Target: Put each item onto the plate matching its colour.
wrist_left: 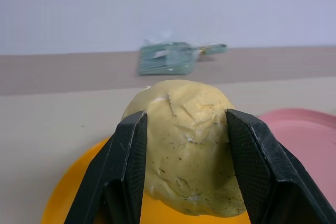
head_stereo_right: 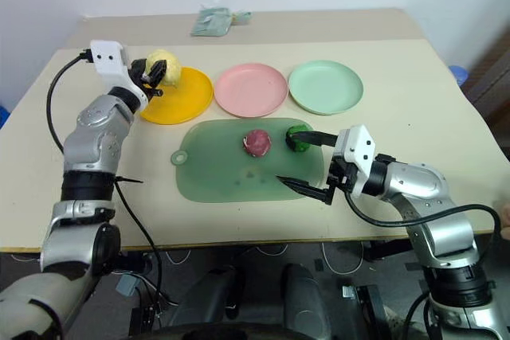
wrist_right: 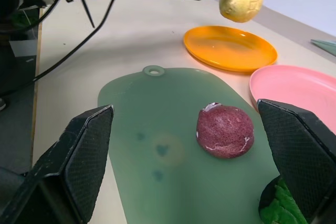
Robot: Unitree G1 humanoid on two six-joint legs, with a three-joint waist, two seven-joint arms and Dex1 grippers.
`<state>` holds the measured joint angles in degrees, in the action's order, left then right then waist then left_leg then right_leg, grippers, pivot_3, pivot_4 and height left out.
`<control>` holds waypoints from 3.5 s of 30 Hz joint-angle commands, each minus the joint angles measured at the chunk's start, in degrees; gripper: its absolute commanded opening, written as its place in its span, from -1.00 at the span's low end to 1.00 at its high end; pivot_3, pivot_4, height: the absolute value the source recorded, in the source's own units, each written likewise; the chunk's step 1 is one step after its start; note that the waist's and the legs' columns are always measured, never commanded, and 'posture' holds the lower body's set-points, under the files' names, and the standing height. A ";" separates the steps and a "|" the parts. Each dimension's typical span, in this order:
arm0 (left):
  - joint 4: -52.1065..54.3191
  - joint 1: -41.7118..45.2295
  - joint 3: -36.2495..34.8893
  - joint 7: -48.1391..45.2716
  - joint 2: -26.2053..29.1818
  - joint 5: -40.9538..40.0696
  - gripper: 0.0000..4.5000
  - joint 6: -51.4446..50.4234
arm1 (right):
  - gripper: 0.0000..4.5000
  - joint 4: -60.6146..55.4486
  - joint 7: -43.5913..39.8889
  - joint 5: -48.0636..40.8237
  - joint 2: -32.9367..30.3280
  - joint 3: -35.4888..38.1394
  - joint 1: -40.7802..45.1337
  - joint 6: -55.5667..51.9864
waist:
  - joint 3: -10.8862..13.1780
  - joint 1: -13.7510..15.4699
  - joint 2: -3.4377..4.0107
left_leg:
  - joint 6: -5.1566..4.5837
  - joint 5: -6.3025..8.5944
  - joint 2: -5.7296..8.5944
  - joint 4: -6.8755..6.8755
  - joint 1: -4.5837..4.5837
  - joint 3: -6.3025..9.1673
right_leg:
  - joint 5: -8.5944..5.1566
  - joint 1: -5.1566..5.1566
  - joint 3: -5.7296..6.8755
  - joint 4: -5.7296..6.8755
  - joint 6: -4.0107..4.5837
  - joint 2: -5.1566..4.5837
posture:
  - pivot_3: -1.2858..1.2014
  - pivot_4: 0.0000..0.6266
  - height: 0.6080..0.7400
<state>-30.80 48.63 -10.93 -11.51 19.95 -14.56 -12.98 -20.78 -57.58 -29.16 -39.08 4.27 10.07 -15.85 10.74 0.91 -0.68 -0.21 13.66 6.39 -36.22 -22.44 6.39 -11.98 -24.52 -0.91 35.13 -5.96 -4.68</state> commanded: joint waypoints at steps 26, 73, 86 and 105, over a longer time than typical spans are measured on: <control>27.78 -18.27 3.72 -18.36 0.49 -7.03 0.99 -1.91 | 1.00 4.44 2.66 2.54 2.77 -3.26 6.08 0.37 | -0.02 -0.35 0.01 | 0.00 -0.01 0.02 -0.02 0.00 -0.03 | 0.07 -0.06 -0.14 0.11 -0.04 -0.02 | 0.03 -0.52 1.00; 48.23 -43.57 3.19 -45.98 17.69 -16.76 1.00 -4.62 | -0.21 24.44 5.87 20.27 13.90 -20.31 28.20 -12.49 | -0.03 -0.62 0.05 | 0.02 0.01 -0.06 0.11 0.00 -0.04 | 0.10 -0.16 -0.11 0.08 0.10 0.01 | 0.03 -0.52 1.00; 46.07 -40.04 5.89 -43.33 13.59 -15.77 1.00 -4.44 | -0.27 31.63 13.37 15.18 20.34 -8.24 37.79 -5.07 | -0.03 -1.17 0.06 | 0.05 -0.01 -0.07 0.12 0.00 -0.04 | 0.13 -0.17 -0.12 0.09 0.12 0.04 | 0.03 -0.52 1.00; 52.59 -45.88 4.96 -33.77 9.44 -13.06 1.00 -3.33 | 0.98 90.51 21.15 21.43 30.22 -0.57 63.64 28.12 | -0.01 -3.31 0.09 | 0.21 -0.10 -0.09 0.35 -0.01 -0.16 | 0.12 -0.37 -0.31 0.13 0.16 0.11 | 0.03 -0.52 1.00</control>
<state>18.92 3.42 -4.83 -46.40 29.11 -27.89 -17.07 70.45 -35.52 -7.52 -9.29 2.64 71.19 10.39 10.73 -2.40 -0.59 -0.03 13.57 6.30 -35.87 -22.45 6.23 -11.86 -24.90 -1.22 35.26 -5.81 -4.57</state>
